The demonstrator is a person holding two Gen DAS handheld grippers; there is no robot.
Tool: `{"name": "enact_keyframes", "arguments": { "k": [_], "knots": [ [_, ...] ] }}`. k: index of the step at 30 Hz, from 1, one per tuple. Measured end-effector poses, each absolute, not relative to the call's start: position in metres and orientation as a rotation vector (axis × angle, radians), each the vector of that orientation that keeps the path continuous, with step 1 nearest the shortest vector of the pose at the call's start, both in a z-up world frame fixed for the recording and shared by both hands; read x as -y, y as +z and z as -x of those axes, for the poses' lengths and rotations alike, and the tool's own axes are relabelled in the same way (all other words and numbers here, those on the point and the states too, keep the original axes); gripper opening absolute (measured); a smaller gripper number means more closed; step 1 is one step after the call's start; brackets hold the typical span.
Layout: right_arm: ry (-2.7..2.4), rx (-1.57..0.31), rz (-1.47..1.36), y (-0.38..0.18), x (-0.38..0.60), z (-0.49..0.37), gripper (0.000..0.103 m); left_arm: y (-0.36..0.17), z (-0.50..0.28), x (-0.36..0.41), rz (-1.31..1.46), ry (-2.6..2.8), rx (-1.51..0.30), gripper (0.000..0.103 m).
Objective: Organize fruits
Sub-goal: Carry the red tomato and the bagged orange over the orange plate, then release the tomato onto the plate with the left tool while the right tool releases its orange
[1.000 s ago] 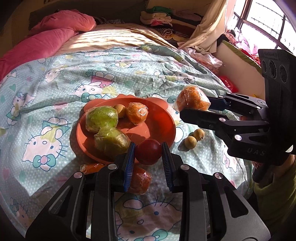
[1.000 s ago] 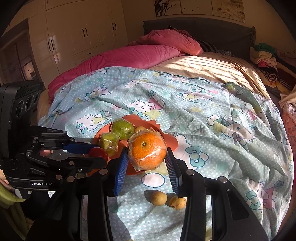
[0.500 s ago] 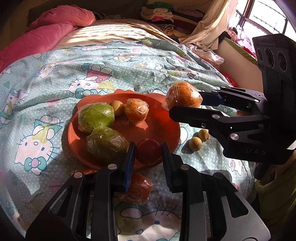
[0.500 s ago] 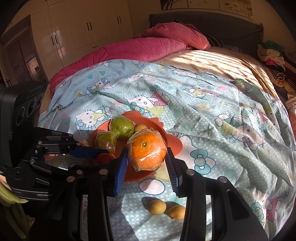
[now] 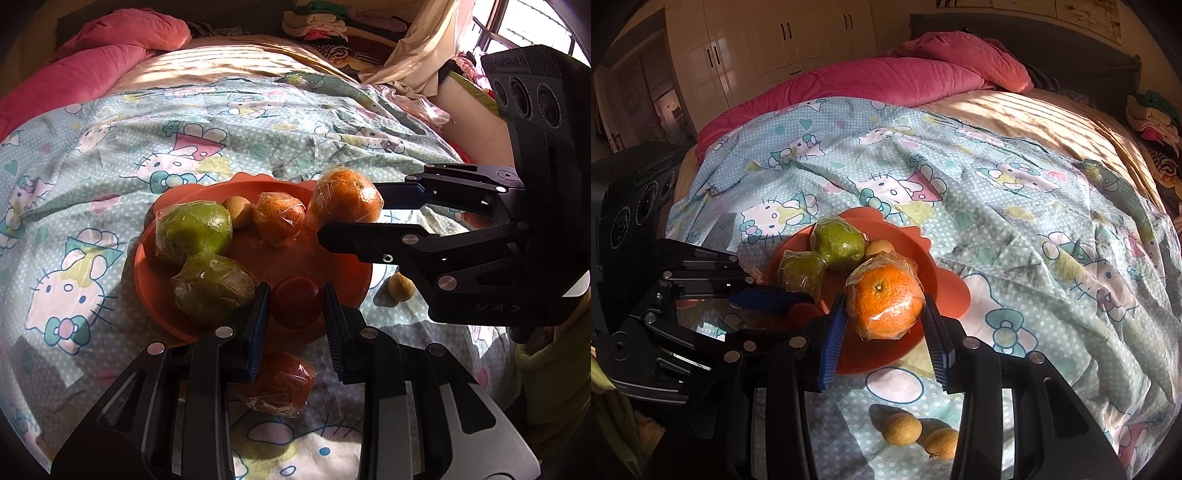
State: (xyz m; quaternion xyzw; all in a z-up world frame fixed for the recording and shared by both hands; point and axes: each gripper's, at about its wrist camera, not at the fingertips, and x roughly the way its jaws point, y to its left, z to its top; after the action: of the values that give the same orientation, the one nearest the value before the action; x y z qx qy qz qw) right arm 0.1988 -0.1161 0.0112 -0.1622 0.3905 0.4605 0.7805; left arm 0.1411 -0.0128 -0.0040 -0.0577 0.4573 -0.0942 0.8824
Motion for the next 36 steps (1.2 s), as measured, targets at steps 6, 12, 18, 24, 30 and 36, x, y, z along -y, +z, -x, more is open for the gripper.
{"name": "enact_keyframes", "arguments": {
  "k": [6,12,18,24,30,36],
  "knots": [
    [1.013,-0.853,0.377,0.007,0.1128,-0.2003,0.039,-0.0047,-0.1412,0.0131,0.113,-0.197,-0.95,0.021],
    [1.023,-0.866,0.384,0.002,0.1109,-0.2023,0.039,-0.0048,-0.1412,0.0133,0.109,-0.197,-0.949,0.021],
    [1.03,-0.866,0.384,0.0018,0.1112,-0.2026,0.039,-0.0047,-0.1407,0.0139,0.104,-0.196,-0.949,0.021],
    [1.028,-0.864,0.39,0.0021,0.1104,-0.2016,0.04,-0.0036,-0.1399,0.0136,0.101,-0.194,-0.949,0.022],
    [1.03,-0.866,0.404,0.0013,0.1084,-0.2026,0.04,-0.0028,-0.1394,0.0131,0.099,-0.194,-0.948,0.024],
    [1.035,-0.865,0.414,0.0012,0.1075,-0.2038,0.04,0.0007,-0.1346,0.0103,0.101,-0.192,-0.941,0.024]
  ]
}}
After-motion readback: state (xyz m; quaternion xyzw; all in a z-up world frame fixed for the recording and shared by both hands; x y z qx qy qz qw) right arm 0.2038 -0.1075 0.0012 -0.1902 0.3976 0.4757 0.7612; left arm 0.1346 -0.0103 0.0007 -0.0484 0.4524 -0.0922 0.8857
